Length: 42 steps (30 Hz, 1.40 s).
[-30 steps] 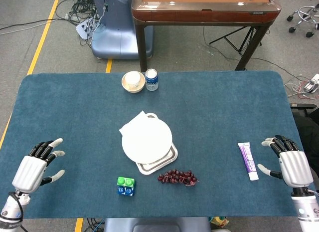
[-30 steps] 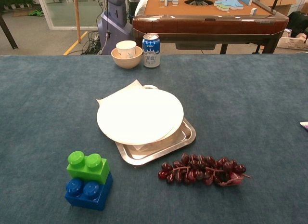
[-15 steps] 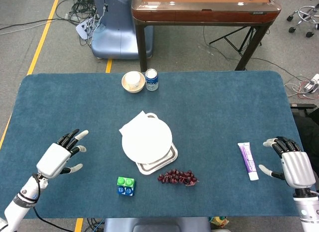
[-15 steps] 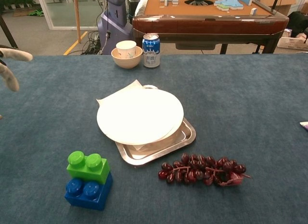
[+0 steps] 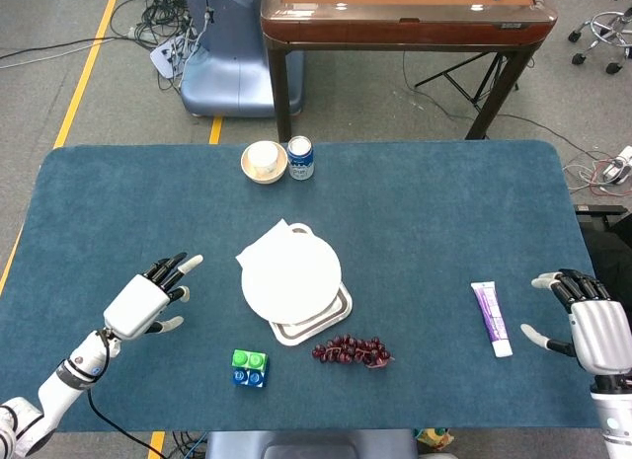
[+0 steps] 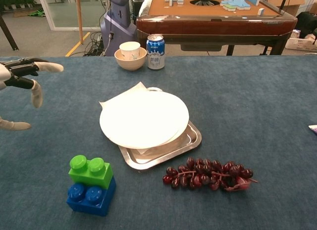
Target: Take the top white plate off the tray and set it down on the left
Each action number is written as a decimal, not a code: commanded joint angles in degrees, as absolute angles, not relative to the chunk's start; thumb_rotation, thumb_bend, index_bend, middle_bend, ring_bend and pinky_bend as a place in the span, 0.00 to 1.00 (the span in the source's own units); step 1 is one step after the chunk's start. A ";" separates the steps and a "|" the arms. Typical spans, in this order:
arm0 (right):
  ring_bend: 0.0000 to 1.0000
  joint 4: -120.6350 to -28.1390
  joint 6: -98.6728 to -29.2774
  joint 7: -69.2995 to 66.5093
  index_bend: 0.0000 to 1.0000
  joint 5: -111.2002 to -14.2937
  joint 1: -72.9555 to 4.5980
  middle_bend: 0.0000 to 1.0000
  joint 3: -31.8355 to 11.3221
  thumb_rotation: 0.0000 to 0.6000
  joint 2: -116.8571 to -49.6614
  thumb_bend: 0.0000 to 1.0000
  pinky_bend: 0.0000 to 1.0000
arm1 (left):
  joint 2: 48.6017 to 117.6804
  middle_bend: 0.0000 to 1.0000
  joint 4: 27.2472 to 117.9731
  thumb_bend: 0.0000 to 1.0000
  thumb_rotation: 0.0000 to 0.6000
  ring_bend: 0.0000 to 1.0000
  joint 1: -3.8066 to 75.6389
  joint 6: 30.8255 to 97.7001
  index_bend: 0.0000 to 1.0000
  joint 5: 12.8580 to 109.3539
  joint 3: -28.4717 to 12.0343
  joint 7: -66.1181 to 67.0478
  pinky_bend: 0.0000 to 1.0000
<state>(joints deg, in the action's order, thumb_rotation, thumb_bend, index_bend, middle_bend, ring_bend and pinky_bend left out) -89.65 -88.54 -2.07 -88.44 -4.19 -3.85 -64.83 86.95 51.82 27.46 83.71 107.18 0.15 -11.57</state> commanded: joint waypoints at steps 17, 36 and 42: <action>0.21 -91.39 -89.07 -1.18 0.36 -86.26 -3.10 0.34 -4.80 1.00 -63.20 0.00 0.23 | 96.00 0.07 40.23 0.14 1.00 0.00 32.76 83.61 0.41 106.30 2.20 -13.20 0.17; 0.21 -92.43 -90.36 -1.99 0.36 -84.08 -1.70 0.34 -6.10 1.00 -61.67 0.00 0.23 | 97.45 0.01 40.61 0.13 1.00 0.00 36.11 77.08 0.46 104.19 4.06 -8.31 0.17; 0.21 -92.50 -90.75 -2.45 0.36 -83.83 -1.35 0.34 -6.38 1.00 -61.36 0.00 0.23 | 98.46 0.01 39.74 0.13 1.00 0.00 36.96 76.53 0.46 103.93 4.44 -7.96 0.17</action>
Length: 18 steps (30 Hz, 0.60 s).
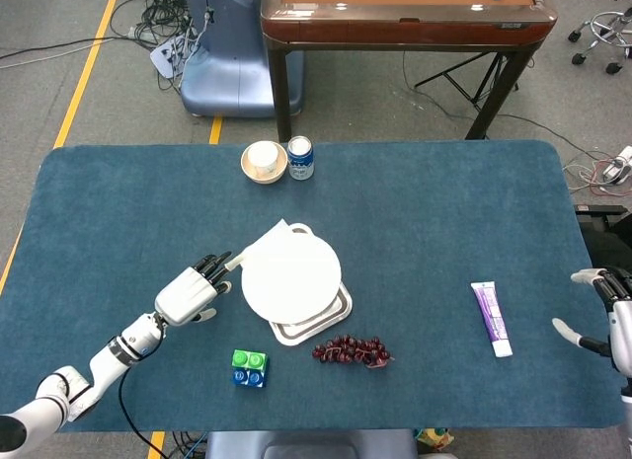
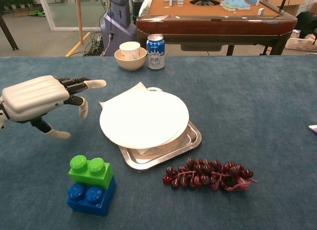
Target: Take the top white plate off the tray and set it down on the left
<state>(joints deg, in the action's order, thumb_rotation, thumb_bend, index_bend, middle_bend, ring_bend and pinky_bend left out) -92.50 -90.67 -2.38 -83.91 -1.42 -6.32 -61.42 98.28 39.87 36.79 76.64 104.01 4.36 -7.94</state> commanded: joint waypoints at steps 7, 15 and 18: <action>0.21 -92.58 -91.31 -2.93 0.36 -83.42 -0.90 0.34 -6.77 1.00 -61.04 0.00 0.23 | 99.45 0.01 39.25 0.13 1.00 0.00 37.83 76.79 0.47 103.68 4.62 -8.60 0.17; 0.21 -92.80 -92.14 -3.75 0.36 -83.17 -0.23 0.34 -7.13 1.00 -60.46 0.00 0.23 | 100.13 0.01 39.32 0.14 1.00 0.00 38.93 76.75 0.48 103.43 4.69 -8.31 0.17; 0.21 -92.85 -92.46 -4.13 0.36 -83.05 0.01 0.34 -7.30 1.00 -60.29 0.00 0.23 | 100.59 0.01 38.62 0.14 1.00 0.00 39.31 76.28 0.48 103.51 5.01 -7.77 0.17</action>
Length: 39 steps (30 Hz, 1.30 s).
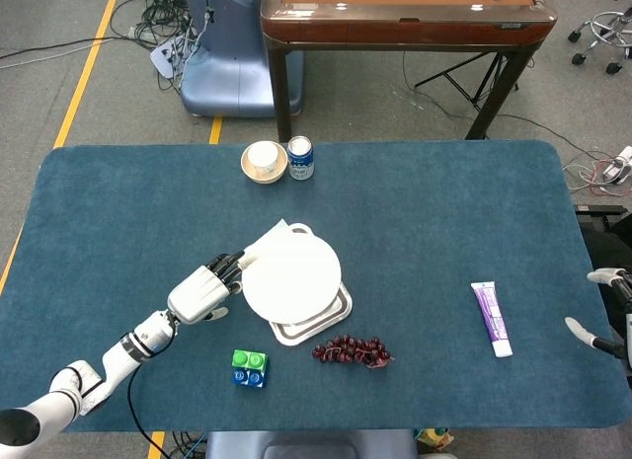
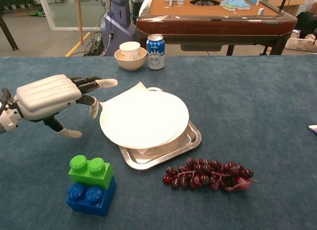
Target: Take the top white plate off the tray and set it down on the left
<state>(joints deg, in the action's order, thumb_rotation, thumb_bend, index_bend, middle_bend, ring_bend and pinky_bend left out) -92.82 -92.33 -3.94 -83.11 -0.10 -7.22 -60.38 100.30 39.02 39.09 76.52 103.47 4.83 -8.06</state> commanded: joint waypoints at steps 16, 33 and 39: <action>0.21 -92.79 -93.19 -5.69 0.36 -82.78 0.75 0.34 -7.86 1.00 -59.73 0.00 0.23 | 103.31 0.01 34.68 0.11 1.00 0.00 40.46 76.29 0.45 102.76 5.26 -8.15 0.17; 0.21 -92.71 -92.94 -5.63 0.36 -82.91 0.84 0.34 -7.95 1.00 -59.75 0.00 0.23 | 104.72 0.01 33.19 0.11 1.00 0.00 40.59 76.66 0.46 101.95 5.69 -8.89 0.17; 0.21 -92.72 -92.70 -5.47 0.36 -82.94 0.78 0.34 -7.94 1.00 -59.76 0.00 0.23 | 105.19 0.01 32.57 0.11 1.00 0.00 40.64 77.06 0.46 101.71 5.69 -9.34 0.17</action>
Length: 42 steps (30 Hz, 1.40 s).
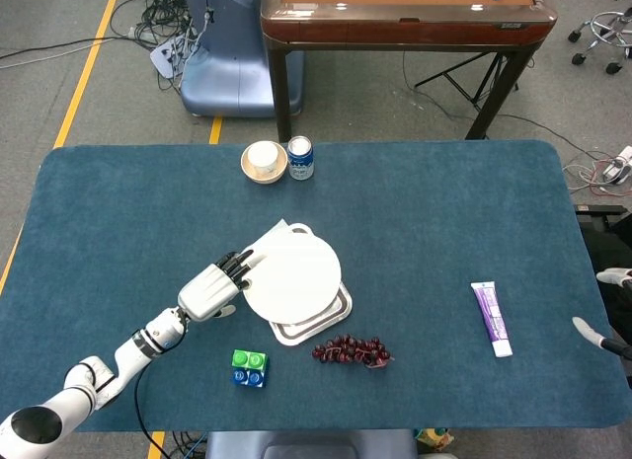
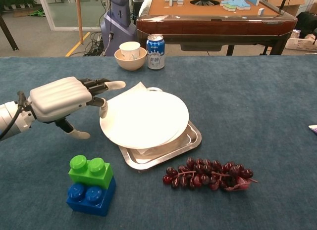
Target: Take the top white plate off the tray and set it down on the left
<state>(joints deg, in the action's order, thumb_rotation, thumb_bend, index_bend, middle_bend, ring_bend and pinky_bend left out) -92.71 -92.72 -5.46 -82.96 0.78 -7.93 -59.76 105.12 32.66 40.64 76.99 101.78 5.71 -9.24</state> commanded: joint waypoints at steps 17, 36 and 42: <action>0.21 -92.71 -92.49 -5.54 0.36 -82.82 0.82 0.34 -8.04 1.00 -59.73 0.00 0.23 | 105.41 0.01 32.82 0.11 1.00 0.00 40.76 76.57 0.47 100.85 5.71 -9.79 0.17; 0.21 -92.58 -92.39 -5.76 0.36 -82.85 0.87 0.34 -8.08 1.00 -59.70 0.00 0.23 | 106.16 0.01 32.20 0.13 1.00 0.00 40.89 76.59 0.48 100.64 5.93 -10.23 0.17; 0.21 -92.55 -92.28 -5.70 0.36 -82.85 0.84 0.34 -8.07 1.00 -59.73 0.00 0.23 | 106.18 0.01 32.19 0.15 1.00 0.00 40.80 76.75 0.49 100.54 5.94 -10.20 0.18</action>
<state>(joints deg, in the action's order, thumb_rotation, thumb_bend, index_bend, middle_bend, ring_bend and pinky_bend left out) -92.56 -92.27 -5.70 -82.85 0.84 -8.07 -59.73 106.18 32.20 40.80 76.75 100.53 5.94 -10.20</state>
